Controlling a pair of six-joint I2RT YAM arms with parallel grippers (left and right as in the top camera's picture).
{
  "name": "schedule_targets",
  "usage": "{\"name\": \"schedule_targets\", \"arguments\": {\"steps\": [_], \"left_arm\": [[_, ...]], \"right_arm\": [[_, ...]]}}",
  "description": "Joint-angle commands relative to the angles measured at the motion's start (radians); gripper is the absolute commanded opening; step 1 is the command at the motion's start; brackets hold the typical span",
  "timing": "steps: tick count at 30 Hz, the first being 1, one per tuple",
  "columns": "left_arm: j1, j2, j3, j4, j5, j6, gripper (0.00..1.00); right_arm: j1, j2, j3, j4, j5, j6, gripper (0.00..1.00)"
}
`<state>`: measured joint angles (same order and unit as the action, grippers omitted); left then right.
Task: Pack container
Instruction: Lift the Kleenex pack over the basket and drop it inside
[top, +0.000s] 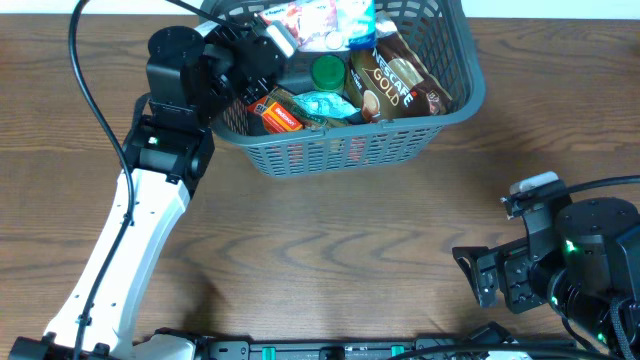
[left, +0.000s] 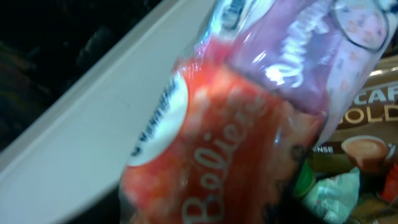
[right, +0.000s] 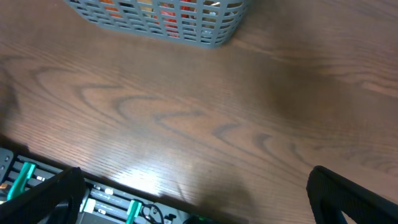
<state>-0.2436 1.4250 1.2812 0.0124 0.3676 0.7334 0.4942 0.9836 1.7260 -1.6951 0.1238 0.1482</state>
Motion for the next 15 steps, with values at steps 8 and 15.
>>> {"name": "schedule_targets", "arguments": {"steps": [8, 15], "left_arm": [[-0.004, -0.162, 0.015, -0.021, 0.006, -0.203, 0.99], [-0.004, -0.385, 0.015, -0.261, -0.041, -0.298, 0.98]], "right_arm": [[-0.003, 0.003, 0.011, -0.002, -0.001, -0.011, 0.99], [-0.003, 0.003, 0.011, -0.002, -0.001, -0.011, 0.99]]}}
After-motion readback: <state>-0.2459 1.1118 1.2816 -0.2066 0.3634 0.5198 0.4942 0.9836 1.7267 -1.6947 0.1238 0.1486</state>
